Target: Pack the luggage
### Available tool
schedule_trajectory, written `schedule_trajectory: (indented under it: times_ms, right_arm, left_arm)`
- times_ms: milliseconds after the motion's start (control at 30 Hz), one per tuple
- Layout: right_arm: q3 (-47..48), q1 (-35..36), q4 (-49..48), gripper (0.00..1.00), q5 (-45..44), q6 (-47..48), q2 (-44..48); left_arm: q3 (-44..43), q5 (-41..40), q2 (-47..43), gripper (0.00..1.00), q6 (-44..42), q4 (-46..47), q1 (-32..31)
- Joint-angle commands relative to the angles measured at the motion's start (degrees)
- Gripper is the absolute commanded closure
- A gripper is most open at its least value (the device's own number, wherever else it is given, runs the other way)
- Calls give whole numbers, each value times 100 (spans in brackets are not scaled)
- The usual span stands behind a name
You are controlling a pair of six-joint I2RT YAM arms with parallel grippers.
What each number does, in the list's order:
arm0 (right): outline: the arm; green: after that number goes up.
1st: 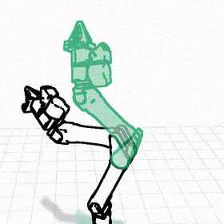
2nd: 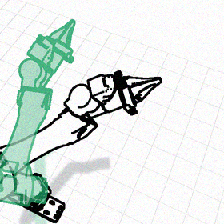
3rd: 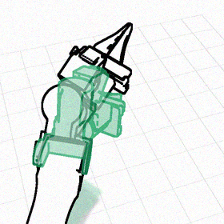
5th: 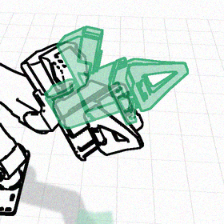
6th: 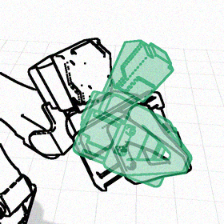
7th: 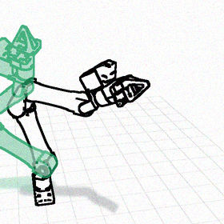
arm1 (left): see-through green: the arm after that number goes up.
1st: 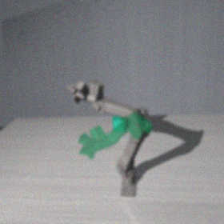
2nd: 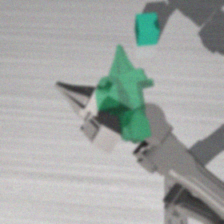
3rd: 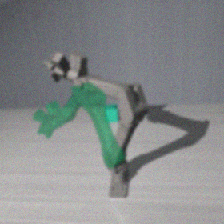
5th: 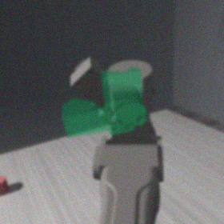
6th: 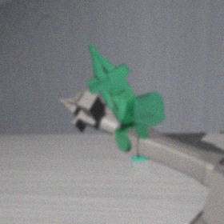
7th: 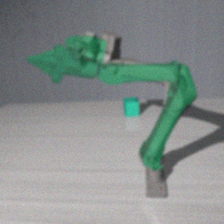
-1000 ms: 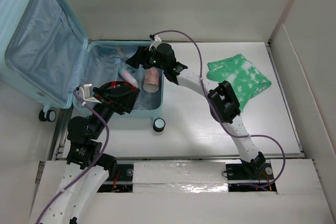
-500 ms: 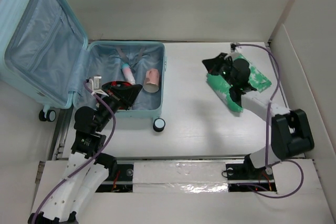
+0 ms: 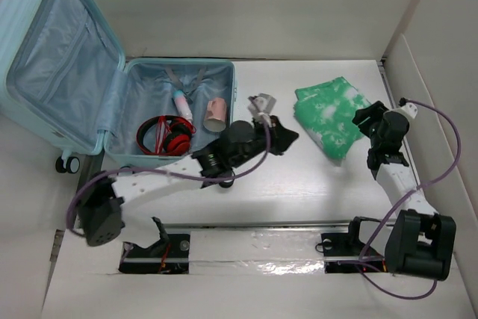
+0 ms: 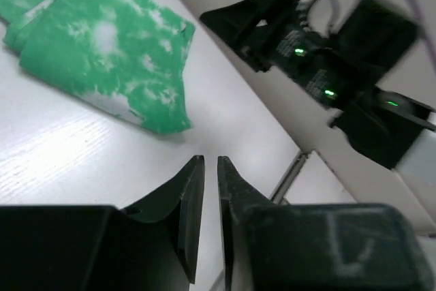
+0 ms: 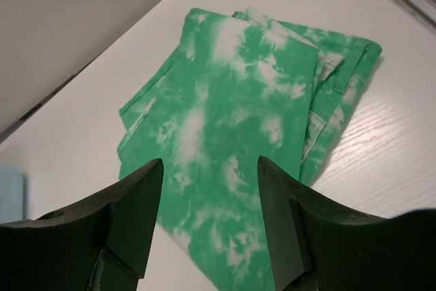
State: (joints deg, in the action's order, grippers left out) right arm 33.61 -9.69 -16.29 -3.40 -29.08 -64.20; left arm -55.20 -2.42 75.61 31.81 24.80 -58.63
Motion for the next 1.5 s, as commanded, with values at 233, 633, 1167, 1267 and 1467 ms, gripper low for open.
schedule_trajectory:
  times_ms: [233,633,1167,1267,1467]
  right_arm:
    - [839,116,811,35,955,77,1947]
    - [1421,811,1243,34,1711,570,2079]
    - [1227,1584,1155,33,1536,755,2351]
    - [1236,1698,1234,33,1342,860,2360]
    - [1175,1875,1093,33,1324,834,2246]
  left_arm:
    - [-2657,-1165,2912,37,106,-1283,159]
    - [-6166,-1876,6175,25,9,-3119,159]
    - [-6673,-1261,7012,94,150,-3166,387]
    - [-5505,-1559,6320,100,45,-2806,457]
    - [-2876,-1684,4624,100,-79,-1768,748]
